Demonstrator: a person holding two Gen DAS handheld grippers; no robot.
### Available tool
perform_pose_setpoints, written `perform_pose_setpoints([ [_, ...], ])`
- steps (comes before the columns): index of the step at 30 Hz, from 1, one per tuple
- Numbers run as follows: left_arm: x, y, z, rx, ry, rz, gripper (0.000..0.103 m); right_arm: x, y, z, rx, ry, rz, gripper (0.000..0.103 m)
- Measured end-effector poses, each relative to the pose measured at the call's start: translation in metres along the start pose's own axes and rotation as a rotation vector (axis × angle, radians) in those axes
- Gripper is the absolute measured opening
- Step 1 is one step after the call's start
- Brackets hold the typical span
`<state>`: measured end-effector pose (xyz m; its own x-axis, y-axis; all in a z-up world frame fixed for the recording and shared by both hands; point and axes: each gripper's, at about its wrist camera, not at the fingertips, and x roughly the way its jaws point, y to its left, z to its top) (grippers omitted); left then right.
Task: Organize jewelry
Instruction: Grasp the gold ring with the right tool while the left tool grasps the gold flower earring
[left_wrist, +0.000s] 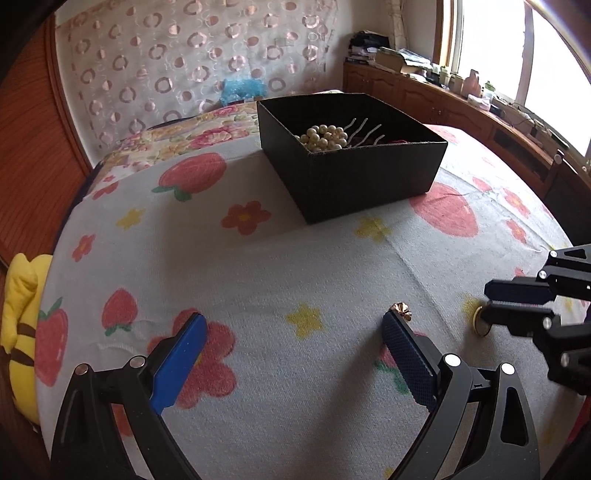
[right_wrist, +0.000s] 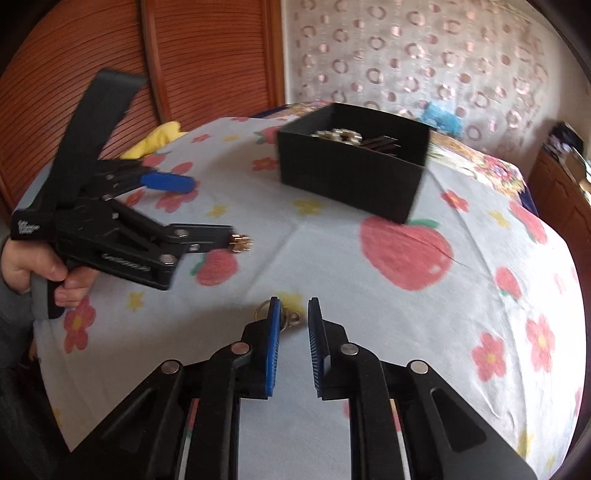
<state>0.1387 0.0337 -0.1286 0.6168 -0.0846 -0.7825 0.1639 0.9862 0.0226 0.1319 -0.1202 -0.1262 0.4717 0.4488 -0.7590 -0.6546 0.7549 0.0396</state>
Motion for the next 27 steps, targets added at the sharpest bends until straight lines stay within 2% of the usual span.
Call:
perform_pose_setpoints([
  [4,-0.001,0.0,-0.001,-0.005,-0.004,-0.002,0.092,0.003,-0.009,0.001,0.035,0.008,0.005,0.016],
  [9,-0.013,-0.004,-0.004,0.006,-0.046,0.017,0.092,0.003,-0.012,0.001,0.044,0.008,0.009,0.013],
  [11,-0.02,-0.009,-0.005,-0.001,-0.054,-0.014,0.09,0.004,-0.012,0.001,0.044,0.007,0.008,0.013],
  [13,-0.024,-0.018,-0.006,0.0,-0.057,-0.05,0.082,0.004,-0.011,0.0,0.041,0.006,0.004,0.013],
  [17,-0.024,-0.035,-0.002,0.039,-0.045,-0.077,0.069,0.003,-0.009,0.0,0.032,0.005,-0.009,0.013],
  [19,-0.019,-0.04,0.001,0.05,-0.03,-0.08,0.051,0.003,-0.008,0.0,0.028,0.004,-0.019,0.013],
  [21,-0.014,-0.044,0.003,0.051,-0.016,-0.082,0.042,0.004,-0.008,0.0,0.027,0.004,-0.022,0.013],
  [24,-0.01,-0.049,0.002,0.061,-0.004,-0.085,0.034,0.004,-0.008,-0.001,0.031,0.003,-0.024,0.013],
  [26,-0.01,-0.05,0.0,0.065,-0.012,-0.08,0.023,0.004,-0.008,-0.001,0.035,0.003,-0.024,0.013],
  [27,-0.01,-0.049,0.0,0.065,-0.012,-0.081,0.014,0.003,-0.009,-0.001,0.036,0.002,-0.024,0.013],
])
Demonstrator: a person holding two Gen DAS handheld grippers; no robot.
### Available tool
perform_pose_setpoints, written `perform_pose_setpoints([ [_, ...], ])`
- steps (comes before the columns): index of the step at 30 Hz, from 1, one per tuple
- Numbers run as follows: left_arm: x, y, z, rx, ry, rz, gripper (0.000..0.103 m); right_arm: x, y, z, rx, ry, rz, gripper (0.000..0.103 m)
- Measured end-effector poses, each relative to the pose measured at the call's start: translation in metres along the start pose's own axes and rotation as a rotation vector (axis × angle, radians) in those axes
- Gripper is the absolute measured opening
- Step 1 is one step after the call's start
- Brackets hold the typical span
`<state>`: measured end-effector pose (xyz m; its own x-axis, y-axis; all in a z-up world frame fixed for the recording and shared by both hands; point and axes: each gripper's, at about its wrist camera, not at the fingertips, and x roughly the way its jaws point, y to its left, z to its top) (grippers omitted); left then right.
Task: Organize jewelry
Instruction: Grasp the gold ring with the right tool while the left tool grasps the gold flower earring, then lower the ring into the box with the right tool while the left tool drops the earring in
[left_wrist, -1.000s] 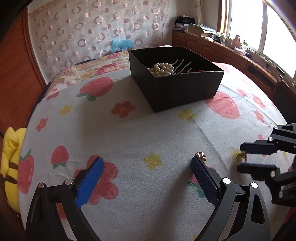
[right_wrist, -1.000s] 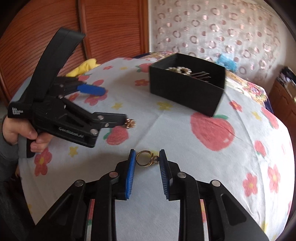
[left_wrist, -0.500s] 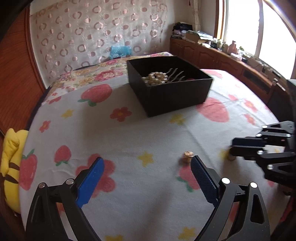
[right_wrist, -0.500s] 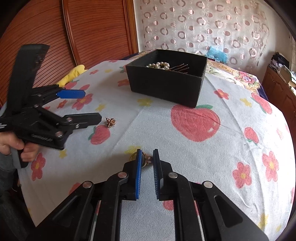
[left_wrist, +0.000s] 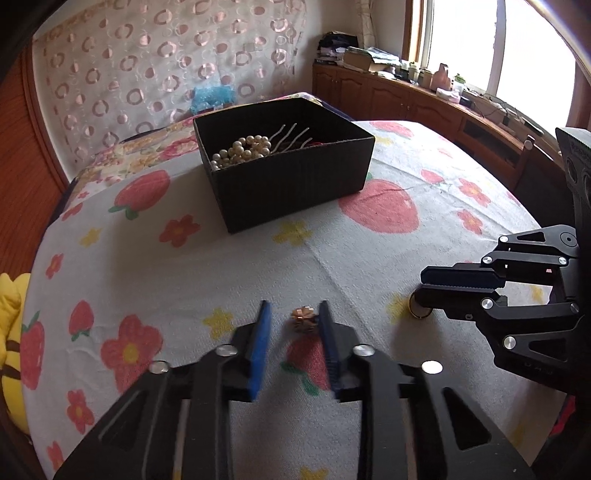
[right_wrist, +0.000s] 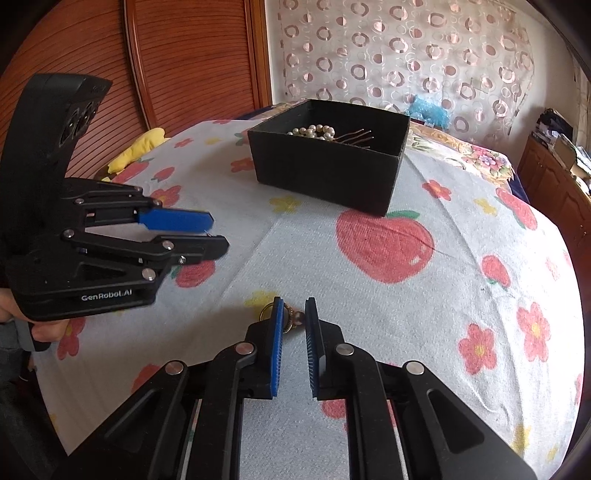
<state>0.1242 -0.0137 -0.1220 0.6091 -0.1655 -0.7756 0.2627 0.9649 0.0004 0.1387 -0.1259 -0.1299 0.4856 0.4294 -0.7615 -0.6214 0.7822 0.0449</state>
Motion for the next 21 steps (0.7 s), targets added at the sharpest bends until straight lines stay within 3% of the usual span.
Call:
perform_pose_setpoints([
  [15,-0.048,0.013,-0.003,-0.124,-0.161,-0.04,0.014,-0.009,-0.001,0.002,-0.005,-0.034,0.003,0.012],
  [21,-0.059,0.016,0.001,-0.141,-0.195,-0.039,0.014,-0.027,-0.007,0.023,-0.018,-0.092,-0.014,0.011],
])
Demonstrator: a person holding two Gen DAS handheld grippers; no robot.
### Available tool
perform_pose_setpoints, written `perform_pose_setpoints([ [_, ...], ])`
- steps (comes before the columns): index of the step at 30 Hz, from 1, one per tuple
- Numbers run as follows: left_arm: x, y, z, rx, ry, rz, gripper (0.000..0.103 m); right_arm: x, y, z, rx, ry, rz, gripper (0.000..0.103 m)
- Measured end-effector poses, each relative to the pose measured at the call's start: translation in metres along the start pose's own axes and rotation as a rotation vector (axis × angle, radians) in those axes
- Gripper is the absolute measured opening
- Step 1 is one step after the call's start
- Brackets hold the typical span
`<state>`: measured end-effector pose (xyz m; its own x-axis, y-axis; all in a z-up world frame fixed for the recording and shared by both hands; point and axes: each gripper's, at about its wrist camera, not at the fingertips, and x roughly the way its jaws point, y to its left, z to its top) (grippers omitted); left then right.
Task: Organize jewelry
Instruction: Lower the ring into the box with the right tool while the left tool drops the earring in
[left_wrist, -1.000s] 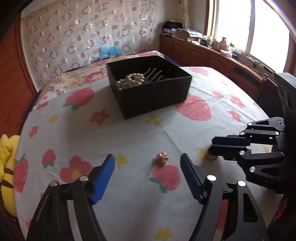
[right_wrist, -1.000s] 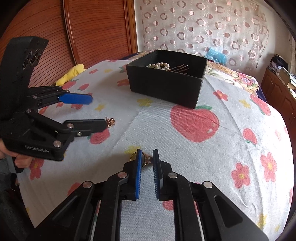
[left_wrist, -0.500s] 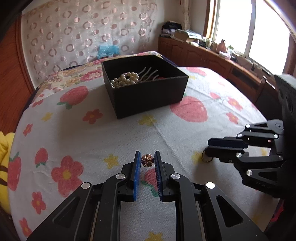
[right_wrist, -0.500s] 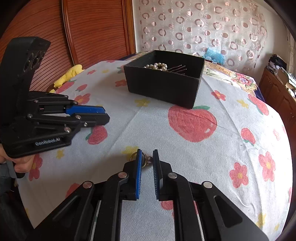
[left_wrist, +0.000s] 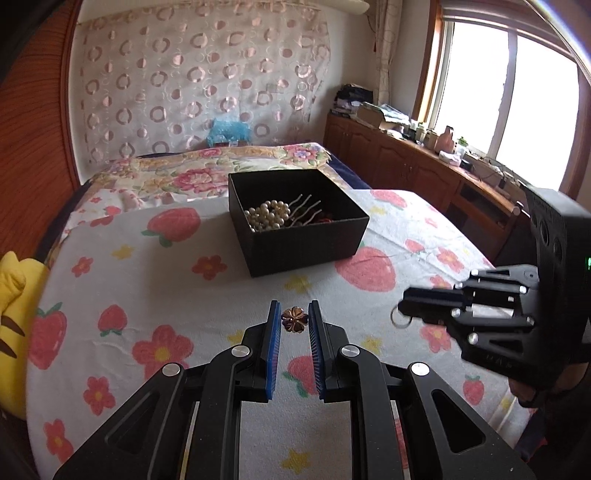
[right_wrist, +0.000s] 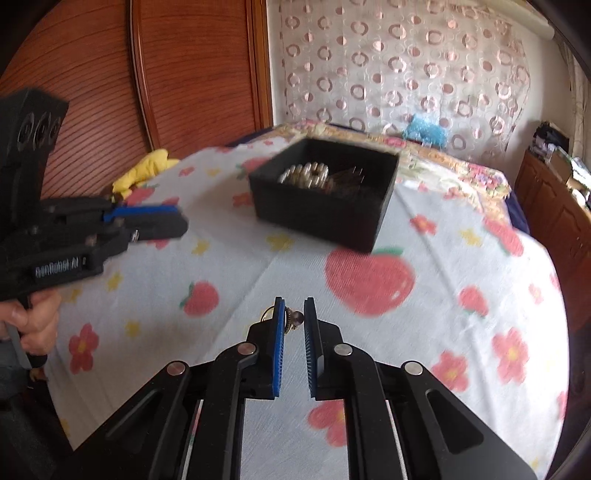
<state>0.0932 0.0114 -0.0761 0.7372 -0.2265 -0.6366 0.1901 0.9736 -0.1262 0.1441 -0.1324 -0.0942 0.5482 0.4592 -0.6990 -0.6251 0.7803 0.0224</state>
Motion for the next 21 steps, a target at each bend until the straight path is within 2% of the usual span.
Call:
perform_pose_setpoints([
  [8,-0.004,0.004,0.01,-0.008,-0.033,0.008,0.014,-0.003,-0.026,0.054,0.002,-0.084,-0.032,0.011],
  [14,-0.002,0.008,0.023,0.0,-0.049,0.021,0.014,0.019,-0.044,0.083,0.048,-0.079,-0.044,0.012],
  [21,0.012,0.015,0.052,0.001,-0.058,0.035,0.014,0.047,-0.062,0.101,0.098,-0.055,-0.015,0.012],
])
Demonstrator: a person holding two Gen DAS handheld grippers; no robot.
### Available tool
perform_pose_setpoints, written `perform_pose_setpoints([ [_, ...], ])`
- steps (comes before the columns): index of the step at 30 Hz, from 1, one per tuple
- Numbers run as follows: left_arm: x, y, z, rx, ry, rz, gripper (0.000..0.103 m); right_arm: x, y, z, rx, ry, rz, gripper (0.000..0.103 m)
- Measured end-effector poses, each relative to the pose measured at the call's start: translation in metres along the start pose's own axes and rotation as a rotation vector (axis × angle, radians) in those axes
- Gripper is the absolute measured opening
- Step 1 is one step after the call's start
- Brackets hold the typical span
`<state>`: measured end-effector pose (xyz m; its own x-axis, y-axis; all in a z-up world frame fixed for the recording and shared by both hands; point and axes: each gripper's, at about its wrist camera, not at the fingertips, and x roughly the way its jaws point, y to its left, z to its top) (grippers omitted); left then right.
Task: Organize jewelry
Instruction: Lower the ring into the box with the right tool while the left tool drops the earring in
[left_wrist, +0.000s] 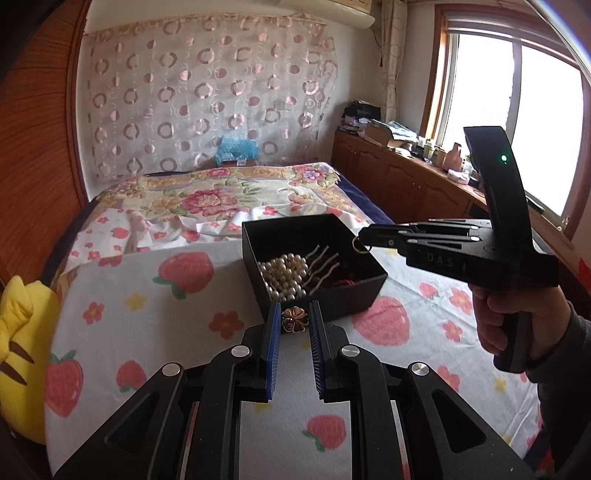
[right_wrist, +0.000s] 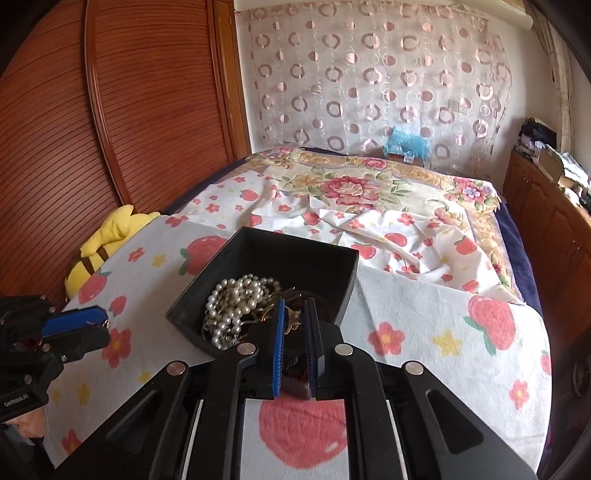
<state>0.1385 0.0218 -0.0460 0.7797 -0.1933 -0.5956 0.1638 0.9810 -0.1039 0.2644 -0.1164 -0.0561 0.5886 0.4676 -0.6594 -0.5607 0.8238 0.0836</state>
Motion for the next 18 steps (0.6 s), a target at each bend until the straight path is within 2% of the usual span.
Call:
perform_pose_setpoints([
  [11,0.034,0.006,0.033,-0.008,0.007,0.025,0.014,0.008,-0.01,0.008,-0.004,0.011,0.006,0.012],
  [16,0.052,0.003,0.043,0.002,0.018,0.039,0.014,0.008,-0.016,0.005,0.009,0.015,0.041,0.013],
  [17,0.055,0.003,0.043,0.003,0.021,0.042,0.014,0.009,-0.017,0.005,0.009,0.016,0.044,0.015],
  [18,0.058,0.003,0.044,0.005,0.026,0.048,0.014,0.009,-0.017,0.005,0.011,0.016,0.049,0.026],
])
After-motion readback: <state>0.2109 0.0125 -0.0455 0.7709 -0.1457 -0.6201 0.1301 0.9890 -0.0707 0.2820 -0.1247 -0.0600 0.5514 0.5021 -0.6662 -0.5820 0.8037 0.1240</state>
